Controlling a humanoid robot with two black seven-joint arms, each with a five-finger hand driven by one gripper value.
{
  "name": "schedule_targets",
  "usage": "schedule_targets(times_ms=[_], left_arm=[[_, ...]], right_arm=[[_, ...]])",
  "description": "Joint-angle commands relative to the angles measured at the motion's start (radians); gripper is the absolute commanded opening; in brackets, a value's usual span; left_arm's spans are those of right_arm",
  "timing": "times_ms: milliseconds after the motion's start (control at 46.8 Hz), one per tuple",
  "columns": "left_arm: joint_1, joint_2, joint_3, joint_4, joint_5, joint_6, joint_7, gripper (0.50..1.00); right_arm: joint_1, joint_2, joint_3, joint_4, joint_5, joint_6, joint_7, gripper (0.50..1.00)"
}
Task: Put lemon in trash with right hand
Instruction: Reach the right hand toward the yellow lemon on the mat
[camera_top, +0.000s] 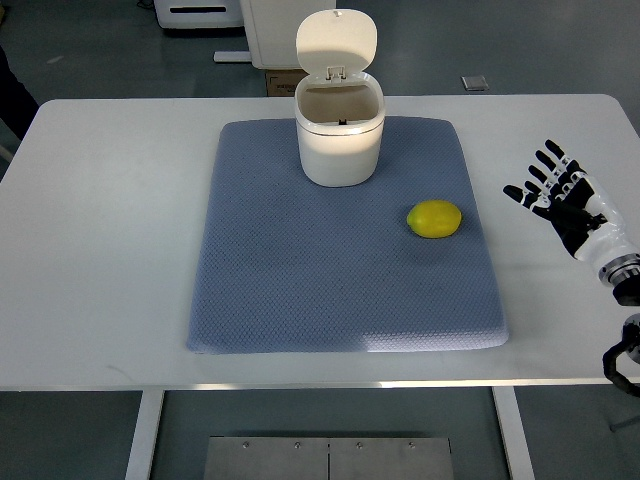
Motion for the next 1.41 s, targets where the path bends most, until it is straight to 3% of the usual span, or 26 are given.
schedule_targets(times_ms=[0,470,662,855,1026,1389], left_arm=[[0.0,0.0,-0.001,0.001,0.0,0.0,0.0,1.0],[0.0,0.0,0.001,0.001,0.0,0.0,0.0,1.0],[0.0,0.0,0.001,-0.001,0.0,0.0,0.0,1.0],[0.0,0.0,-0.001,0.001,0.0,0.0,0.0,1.0],[0.0,0.0,0.001,0.001,0.0,0.0,0.0,1.0],[0.0,0.0,-0.001,-0.001,0.0,0.0,0.0,1.0]], right_arm=[[0.0,-0.002,0.004,-0.001,0.0,0.0,0.003,1.0],[0.046,-0.002,0.007,-0.001,-0.026,0.001,0.003,1.0],[0.119,-0.013,-0.051,-0.003,-0.19,-0.016,-0.07,1.0],[0.319,-0.036,-0.278,-0.007,-0.224,-0.028,-0.09,1.0],[0.512,-0.019,-0.529,-0.007,-0.226,-0.086,-0.092,1.0],[0.811,0.173,-1.031,-0.012,-0.229,-0.235,-0.104,0.998]])
